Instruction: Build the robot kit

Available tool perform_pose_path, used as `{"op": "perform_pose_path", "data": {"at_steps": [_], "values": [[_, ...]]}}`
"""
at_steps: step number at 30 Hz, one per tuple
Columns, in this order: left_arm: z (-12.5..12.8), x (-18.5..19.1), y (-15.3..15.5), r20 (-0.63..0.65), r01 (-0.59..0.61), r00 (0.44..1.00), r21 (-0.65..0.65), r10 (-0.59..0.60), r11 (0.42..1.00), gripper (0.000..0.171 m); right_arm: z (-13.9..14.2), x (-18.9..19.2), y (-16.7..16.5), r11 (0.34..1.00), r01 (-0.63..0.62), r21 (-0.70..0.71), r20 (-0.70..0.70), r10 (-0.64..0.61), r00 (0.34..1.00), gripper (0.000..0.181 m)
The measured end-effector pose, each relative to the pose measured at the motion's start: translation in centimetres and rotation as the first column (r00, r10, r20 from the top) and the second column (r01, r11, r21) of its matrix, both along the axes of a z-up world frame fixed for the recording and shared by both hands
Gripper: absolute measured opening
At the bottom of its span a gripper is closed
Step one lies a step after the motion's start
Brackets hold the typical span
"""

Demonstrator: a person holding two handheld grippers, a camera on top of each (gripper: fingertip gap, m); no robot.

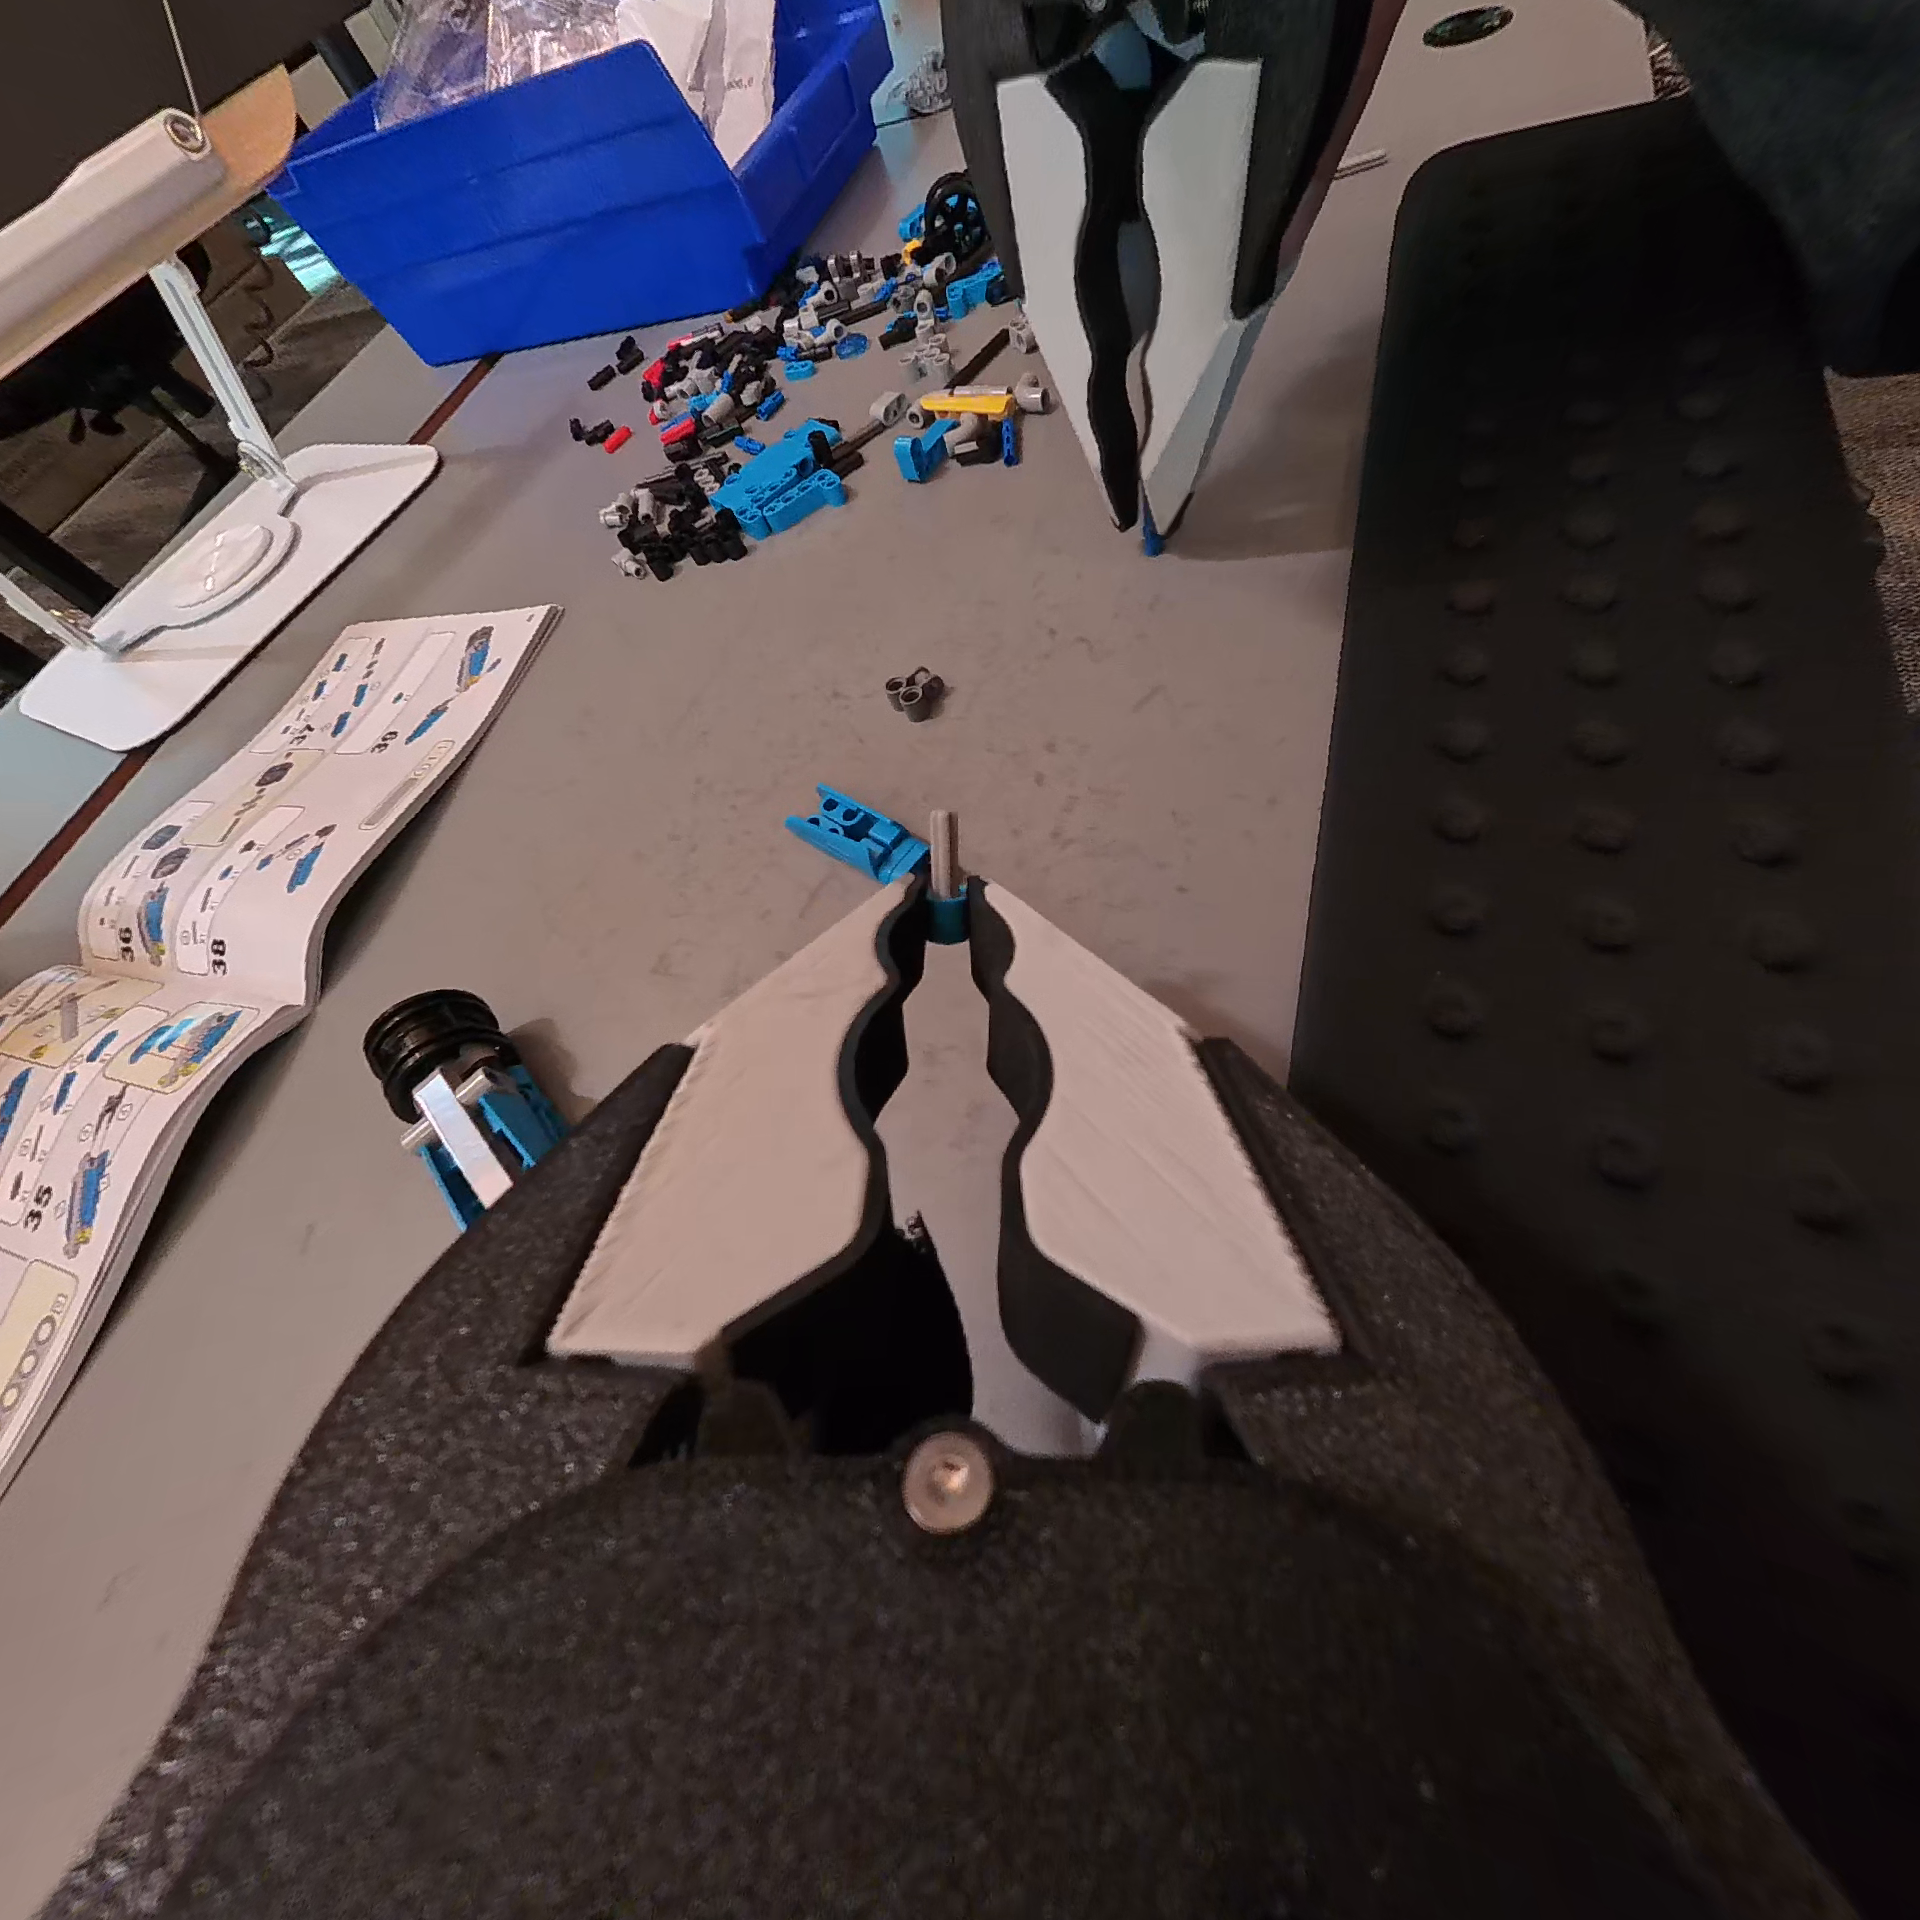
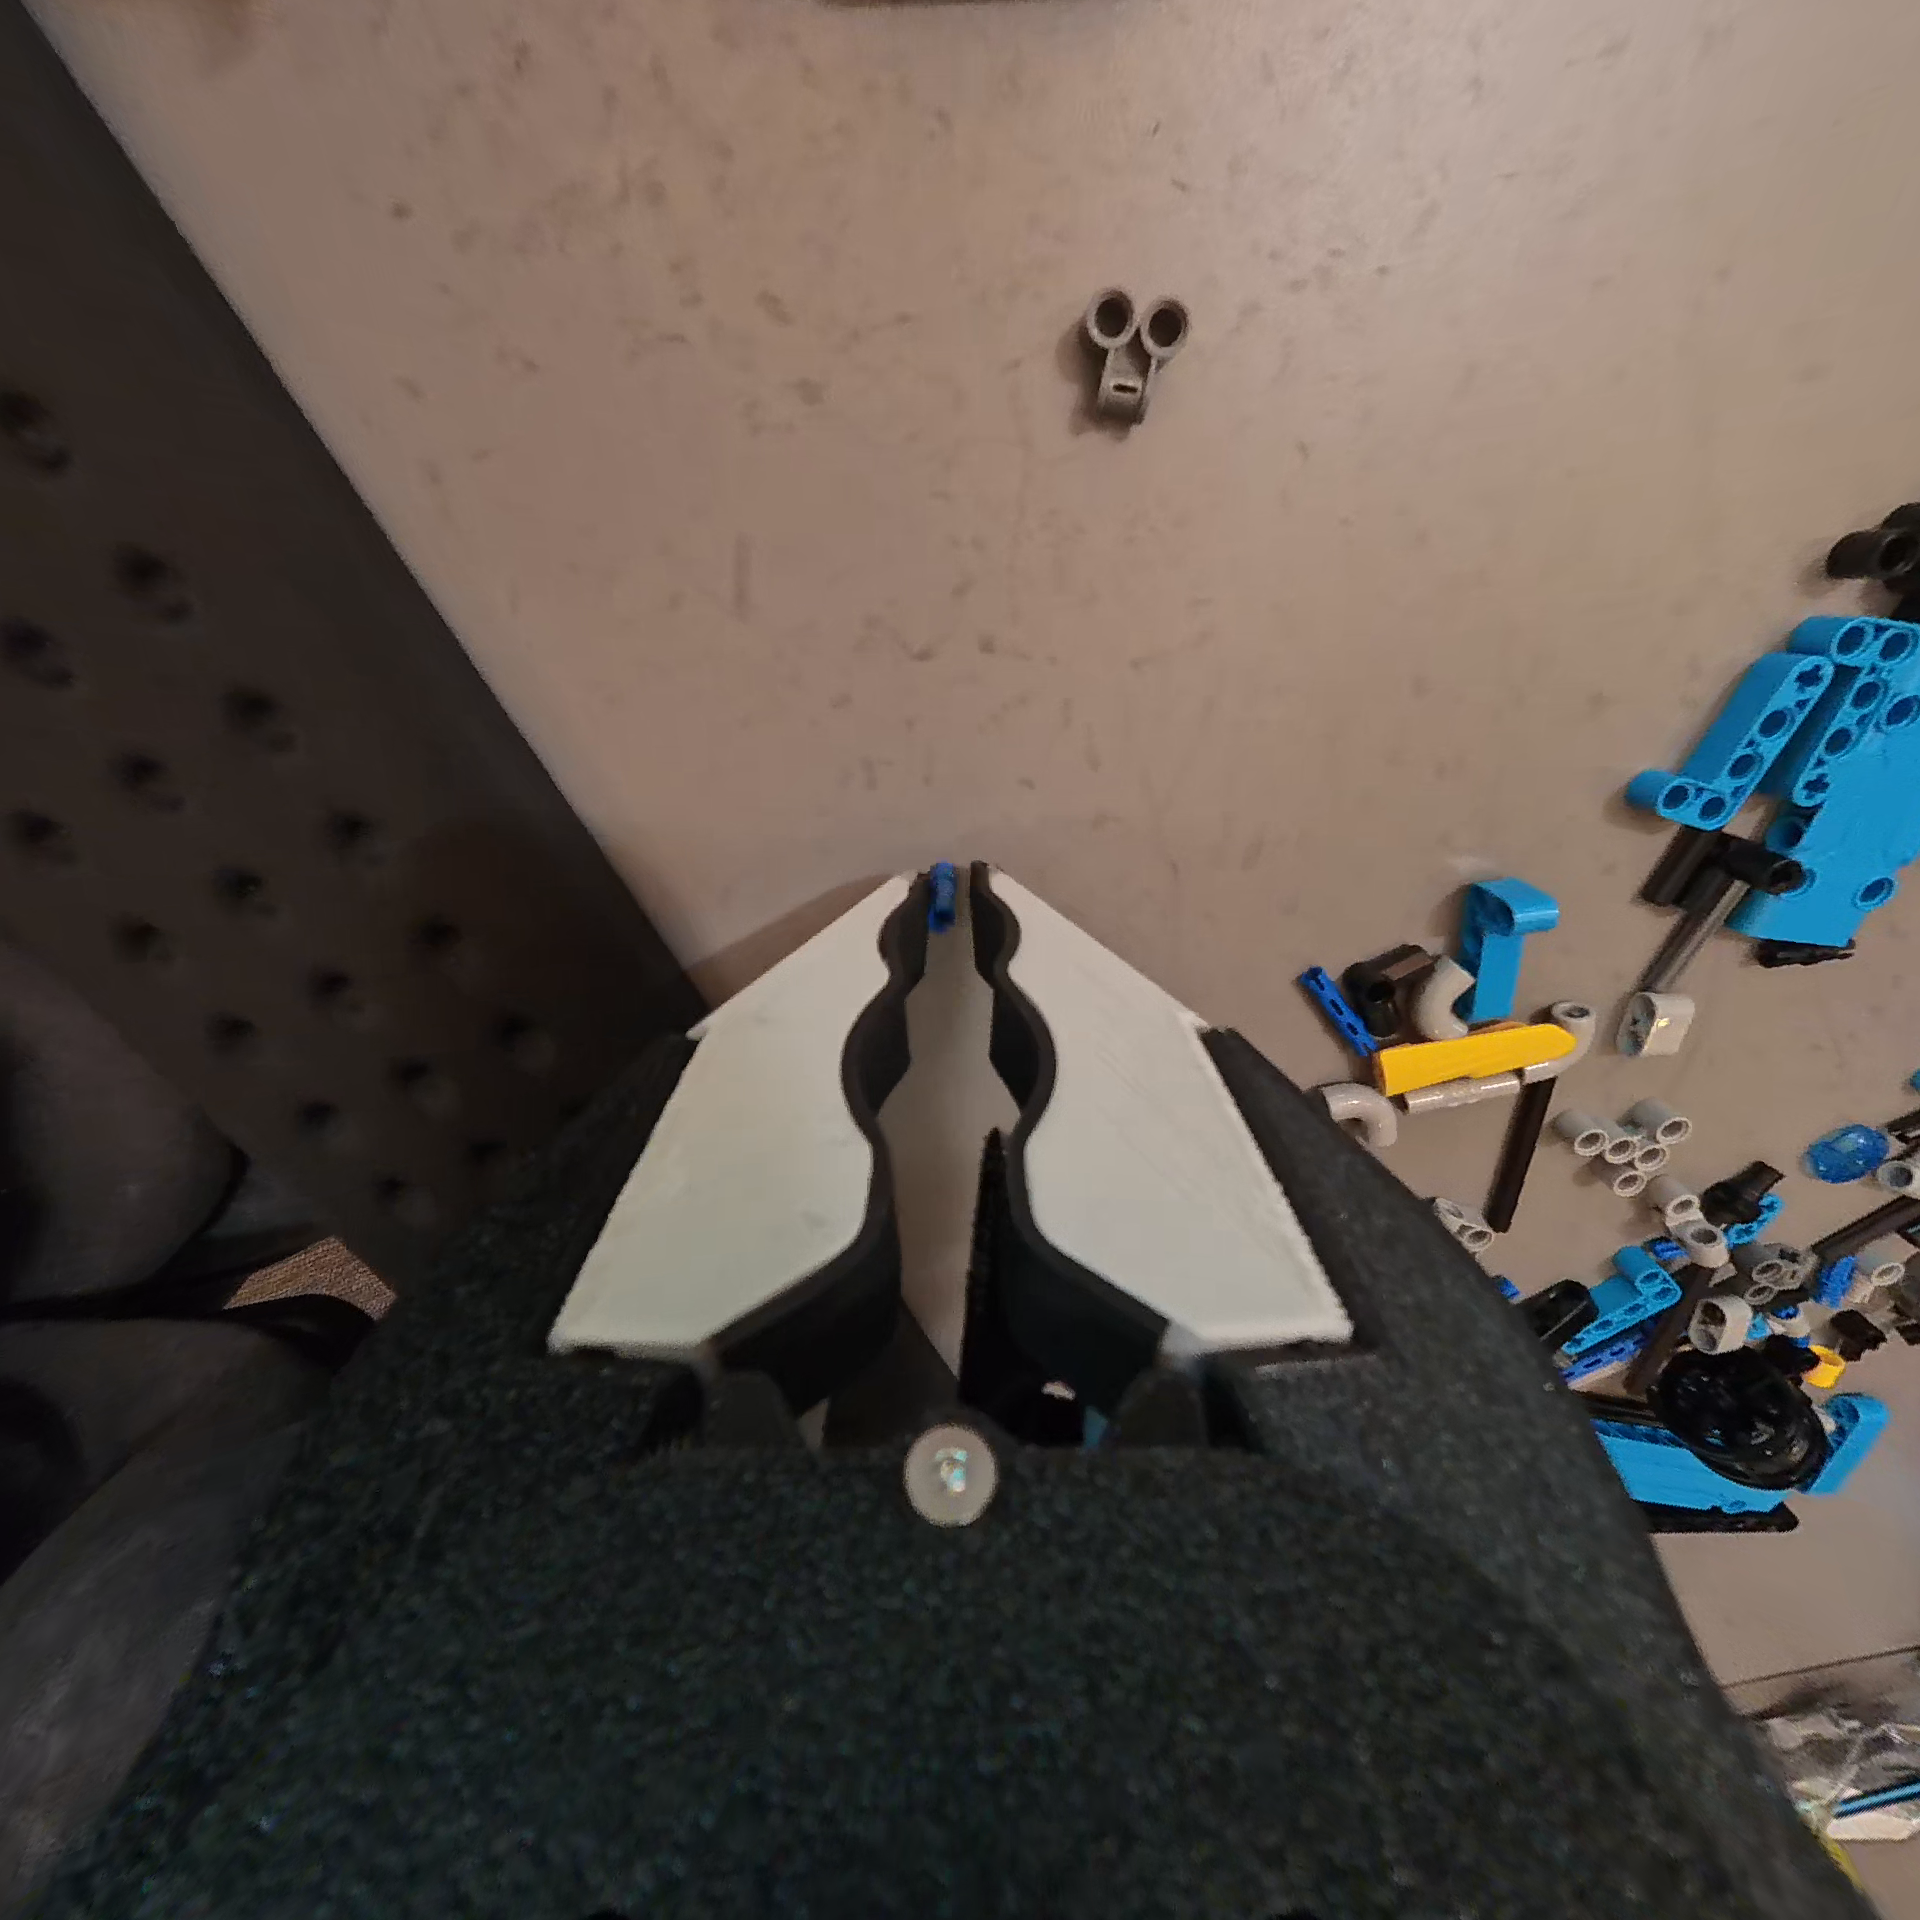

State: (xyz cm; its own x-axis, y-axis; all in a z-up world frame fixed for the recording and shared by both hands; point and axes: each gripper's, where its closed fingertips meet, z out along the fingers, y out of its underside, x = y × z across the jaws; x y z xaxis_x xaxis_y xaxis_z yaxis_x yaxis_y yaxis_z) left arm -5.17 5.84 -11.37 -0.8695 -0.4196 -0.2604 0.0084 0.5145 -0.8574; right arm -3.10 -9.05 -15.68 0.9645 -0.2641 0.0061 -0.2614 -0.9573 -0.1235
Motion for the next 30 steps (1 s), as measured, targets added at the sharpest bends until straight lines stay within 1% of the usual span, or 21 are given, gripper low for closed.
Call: {"op": "perform_pose_path", "data": {"at_steps": [4,11,13,14,16,18,21,22,23,24,26,28,30], "values": [[0.0,0.0,0.0,0.002,-0.001,1.0,0.001,0.001,1.0,0.007,-0.3,-0.1,-0.4,1.0,0.007,-0.014,-0.014,-0.007,1.0,0.006],[0.0,0.0,0.1,0.005,-0.002,1.0,0.002,0.002,1.0,0.007,-0.3,0.0,0.0,1.0,-0.016,0.005,-0.002,0.016,1.0,0.005],[0.3,0.0,0.1,0.011,-0.004,1.0,-0.008,0.004,1.0,0.007,0.4,0.0,1.2,0.996,-0.057,0.07,0.019,0.056,0.998,0.005],[0.5,0.0,0.1,0.012,-0.004,1.0,-0.021,0.004,1.0,0.007,1.1,0.0,2.4,0.985,-0.097,0.144,0.044,0.091,0.995,0.005],[1.2,0.1,0.2,0.015,-0.009,1.0,-0.06,0.01,0.998,0.007,3.1,-0.2,5.6,0.926,-0.16,0.342,0.081,0.141,0.987,0.004],[2.0,0.2,0.5,0.029,-0.014,0.999,-0.105,0.017,0.994,0.007,5.3,-0.6,8.4,0.829,-0.178,0.531,0.093,0.152,0.984,0.004],[3.8,-0.2,0.7,0.077,0.017,0.997,-0.188,-0.003,0.982,0.006,7.1,-1.2,11.7,0.708,-0.205,0.675,0.144,0.146,0.979,0.004],[4.1,-0.4,0.7,0.085,0.03,0.996,-0.206,-0.013,0.978,0.006,7.5,-1.6,12.7,0.678,-0.214,0.703,0.159,0.143,0.977,0.004],[4.2,-0.6,0.7,0.084,0.043,0.996,-0.218,-0.025,0.975,0.006,8.0,-1.7,13.5,0.659,-0.245,0.711,0.206,0.138,0.969,0.004],[4.2,-0.7,0.6,0.073,0.055,0.997,-0.224,-0.039,0.973,0.006,8.3,-1.9,14.1,0.652,-0.274,0.707,0.243,0.14,0.96,0.004],[4.3,-0.9,0.5,0.054,0.067,0.997,-0.236,-0.056,0.969,0.006,9.1,-2.4,15.0,0.641,-0.307,0.704,0.274,0.153,0.949,0.004],[4.1,-1.1,0.2,0.04,0.083,0.996,-0.236,-0.075,0.968,0.006,9.2,-2.9,15.5,0.641,-0.331,0.693,0.287,0.176,0.942,0.004],[4.0,-1.3,0.0,0.036,0.096,0.995,-0.23,-0.09,0.969,0.006,8.8,-3.3,15.7,0.646,-0.329,0.689,0.267,0.196,0.944,0.004]]}}
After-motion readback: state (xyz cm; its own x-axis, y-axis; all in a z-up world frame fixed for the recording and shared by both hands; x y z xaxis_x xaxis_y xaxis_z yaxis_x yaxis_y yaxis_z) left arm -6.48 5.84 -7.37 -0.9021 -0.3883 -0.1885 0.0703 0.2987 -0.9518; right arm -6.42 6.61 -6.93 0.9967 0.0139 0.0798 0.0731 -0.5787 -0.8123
